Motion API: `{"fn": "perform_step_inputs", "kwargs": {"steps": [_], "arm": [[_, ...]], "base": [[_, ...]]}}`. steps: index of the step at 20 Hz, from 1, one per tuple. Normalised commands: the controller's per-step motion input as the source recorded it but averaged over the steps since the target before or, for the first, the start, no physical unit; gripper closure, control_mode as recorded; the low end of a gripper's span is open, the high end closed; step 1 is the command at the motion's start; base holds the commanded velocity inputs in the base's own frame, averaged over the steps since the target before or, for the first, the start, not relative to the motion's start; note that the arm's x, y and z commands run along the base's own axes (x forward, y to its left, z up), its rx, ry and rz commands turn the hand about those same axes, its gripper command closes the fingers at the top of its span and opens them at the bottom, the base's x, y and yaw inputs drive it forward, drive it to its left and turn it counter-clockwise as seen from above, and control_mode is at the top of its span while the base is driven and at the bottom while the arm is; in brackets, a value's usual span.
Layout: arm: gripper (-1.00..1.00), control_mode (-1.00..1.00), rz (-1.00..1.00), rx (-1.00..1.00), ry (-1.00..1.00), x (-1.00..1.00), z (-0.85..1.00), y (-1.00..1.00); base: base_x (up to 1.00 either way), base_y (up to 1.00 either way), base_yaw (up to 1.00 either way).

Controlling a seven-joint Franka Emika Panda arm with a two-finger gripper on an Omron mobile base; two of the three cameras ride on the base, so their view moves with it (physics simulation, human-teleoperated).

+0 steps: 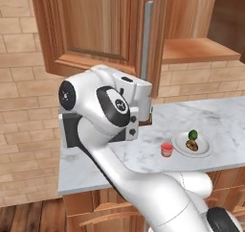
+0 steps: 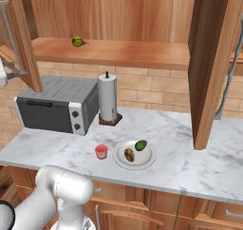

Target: Pick the avocado and bread from the counter and place them on the plate. Then pick the jam from the cabinet and place it next to the plate. Lastly close the cabinet door.

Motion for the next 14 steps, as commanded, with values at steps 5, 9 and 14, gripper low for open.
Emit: {"fn": "perform_step_inputs", "kwargs": {"steps": [5,9,14], "arm": [[-1.00,-1.00,0.02,0.00,0.00,0.64,-0.18,-0.32],[-1.00,-1.00,0.02,0.00,0.03,0.64,-0.22,-0.27],[-1.00,-1.00,0.03,0.01,0.05,0.68,-0.18,-0.31]], "base": [[0.00,0.00,0.00],[0.00,0.00,0.00],[0.00,0.00,0.00]]}}
